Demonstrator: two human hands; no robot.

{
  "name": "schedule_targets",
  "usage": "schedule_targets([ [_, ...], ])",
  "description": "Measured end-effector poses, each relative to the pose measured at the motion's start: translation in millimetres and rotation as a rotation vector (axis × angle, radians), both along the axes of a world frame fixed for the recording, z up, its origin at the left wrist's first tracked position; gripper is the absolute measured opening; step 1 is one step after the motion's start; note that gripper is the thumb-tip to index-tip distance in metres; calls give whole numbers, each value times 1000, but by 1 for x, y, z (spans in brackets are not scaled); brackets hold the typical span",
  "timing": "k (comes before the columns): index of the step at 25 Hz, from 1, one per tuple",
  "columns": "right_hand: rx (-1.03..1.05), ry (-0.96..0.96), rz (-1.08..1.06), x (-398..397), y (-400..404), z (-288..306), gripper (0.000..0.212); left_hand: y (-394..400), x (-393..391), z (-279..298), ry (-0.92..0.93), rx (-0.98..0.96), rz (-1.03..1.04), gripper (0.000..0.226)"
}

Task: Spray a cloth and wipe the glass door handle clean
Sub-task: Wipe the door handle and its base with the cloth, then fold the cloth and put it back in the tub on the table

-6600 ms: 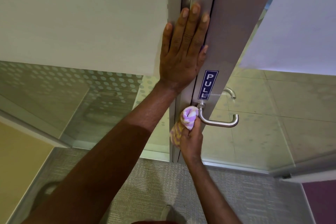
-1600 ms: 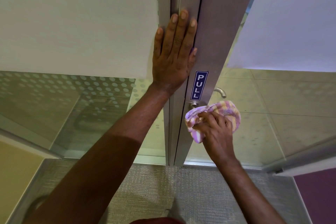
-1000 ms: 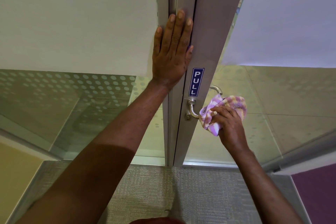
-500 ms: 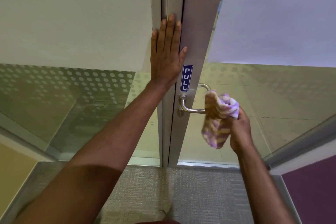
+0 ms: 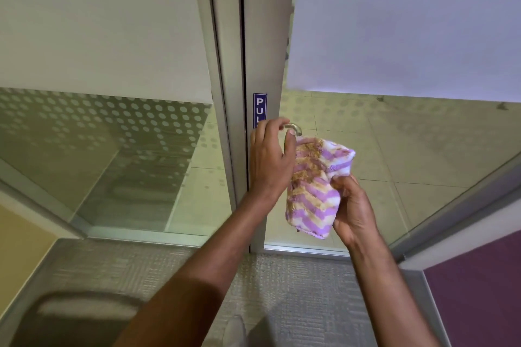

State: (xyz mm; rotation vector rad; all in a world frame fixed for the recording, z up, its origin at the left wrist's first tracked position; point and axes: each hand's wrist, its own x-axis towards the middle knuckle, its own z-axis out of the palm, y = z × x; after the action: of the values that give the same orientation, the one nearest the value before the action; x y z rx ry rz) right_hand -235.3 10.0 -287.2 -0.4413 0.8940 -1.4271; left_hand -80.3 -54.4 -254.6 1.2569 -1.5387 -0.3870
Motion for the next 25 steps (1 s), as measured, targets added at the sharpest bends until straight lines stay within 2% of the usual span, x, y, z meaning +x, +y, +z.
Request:
schedule_targets([
  [2, -2, 83, -114, 2, 9, 1, 31, 24, -9, -8, 134, 175, -102, 22],
  [4, -44, 211, -214, 6, 20, 0, 22, 45, -18, -14, 221, 383, -246, 35],
  [6, -106, 367, -222, 12, 31, -3, 27, 61, -24, -20, 366, 555, -427, 54],
  [8, -159, 491, -163, 17, 44, -4, 37, 73, -26, -27, 518, 625, -538, 55],
  [11, -214, 595, -76, 20, 58, -5, 30, 83, -20, -35, 653, 666, -487, 46],
  [13, -232, 641, -80, 16, 62, -9, 28, 87, -15, -38, 808, 740, -424, 37],
  [16, -149, 671, -229, 5, 61, -15, 26, 92, -4, -43, 990, 803, -356, 49],
  [19, -102, 702, -155, 1, 60, -19, 26, 96, -1, -43, 1012, 782, -336, 53],
  [22, -74, 849, 0, -1, 58, -24, 47, 99, 1, -41, 1004, 781, -366, 48],
  [25, -91, 811, 54, -9, 51, -24, 40, 101, 8, -44, 943, 790, -327, 43],
])
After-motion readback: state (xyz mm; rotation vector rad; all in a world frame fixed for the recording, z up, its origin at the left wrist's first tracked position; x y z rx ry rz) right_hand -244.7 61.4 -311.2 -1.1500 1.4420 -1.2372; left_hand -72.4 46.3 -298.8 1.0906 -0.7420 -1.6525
